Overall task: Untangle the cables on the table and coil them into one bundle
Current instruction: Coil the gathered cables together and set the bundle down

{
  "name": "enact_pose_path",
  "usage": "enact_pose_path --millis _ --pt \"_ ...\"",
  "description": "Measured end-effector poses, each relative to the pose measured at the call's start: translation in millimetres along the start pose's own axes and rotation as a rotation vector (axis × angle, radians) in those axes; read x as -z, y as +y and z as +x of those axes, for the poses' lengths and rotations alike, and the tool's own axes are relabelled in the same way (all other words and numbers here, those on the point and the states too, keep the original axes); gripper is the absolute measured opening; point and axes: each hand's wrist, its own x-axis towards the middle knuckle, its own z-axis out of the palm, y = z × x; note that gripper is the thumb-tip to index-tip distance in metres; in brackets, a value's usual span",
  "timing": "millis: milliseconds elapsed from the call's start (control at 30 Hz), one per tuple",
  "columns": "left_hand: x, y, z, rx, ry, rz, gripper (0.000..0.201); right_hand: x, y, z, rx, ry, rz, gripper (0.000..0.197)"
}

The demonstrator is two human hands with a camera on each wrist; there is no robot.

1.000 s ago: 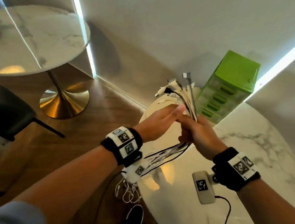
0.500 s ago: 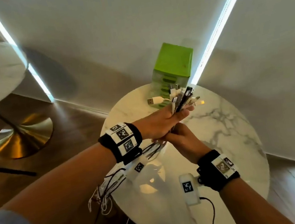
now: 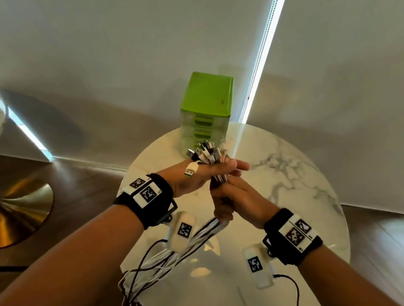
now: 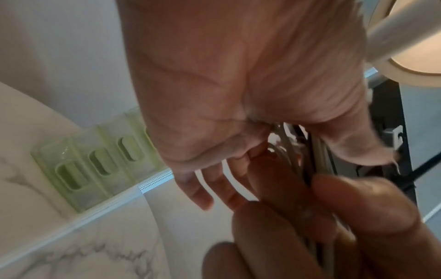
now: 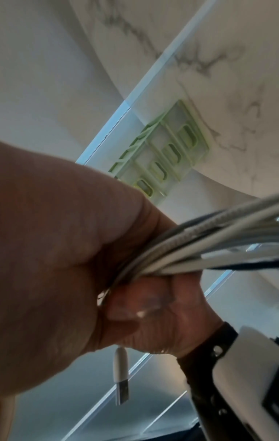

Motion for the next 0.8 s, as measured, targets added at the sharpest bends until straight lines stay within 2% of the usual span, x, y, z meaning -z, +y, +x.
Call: enact_pose_path --millis 67,167,233,300,333,400,467,533,600,633,700,767,800 --pt "-8 7 4 0.001 0.035 0.085 0.055 3 1 1 0.048 0.003 0.0 0.019" --pt "-15 19 16 0.042 0.039 0.175 0.044 2 1 4 0.075 -0.008 0.199 0.024" --pt "-13 20 25 0.037 0.048 0.227 0.038 5 -2 5 0.029 -0.022 0.244 0.02" --pt "-8 13 25 0.028 0.007 0.167 0.037 13 -4 6 -0.066 -0.023 0.305 0.016" --pt "-5 6 24 0.027 -0.024 0.086 0.042 17 -5 6 -0.101 -0.015 0.318 0.014" --pt "-3 -17 20 0.063 -0.059 -0.084 0.064 25 -5 4 -0.116 -0.002 0.354 0.012" --pt "-9 -39 13 0.163 -0.121 -0.036 0.078 34 -3 5 -0.074 0.017 0.434 0.012" --pt "-19 -64 6 0.269 -0.253 0.142 0.065 44 -5 7 -0.035 0.08 0.479 0.022" --pt "-25 -90 -3 0.325 -0.319 0.25 0.032 54 -12 9 -0.02 0.196 0.427 0.034" --pt "-27 -98 -9 0.344 -0.308 0.274 0.026 59 -17 9 -0.019 0.266 0.372 0.038" --pt "-29 -106 -20 0.379 -0.21 0.302 0.037 69 -23 9 -0.035 0.392 0.264 0.042" --pt "-28 -105 -26 0.366 -0.101 0.338 0.042 80 -27 10 -0.07 0.462 0.205 0.039" --pt "-27 -102 -27 0.344 -0.087 0.423 0.043 84 -27 10 -0.093 0.475 0.191 0.034"
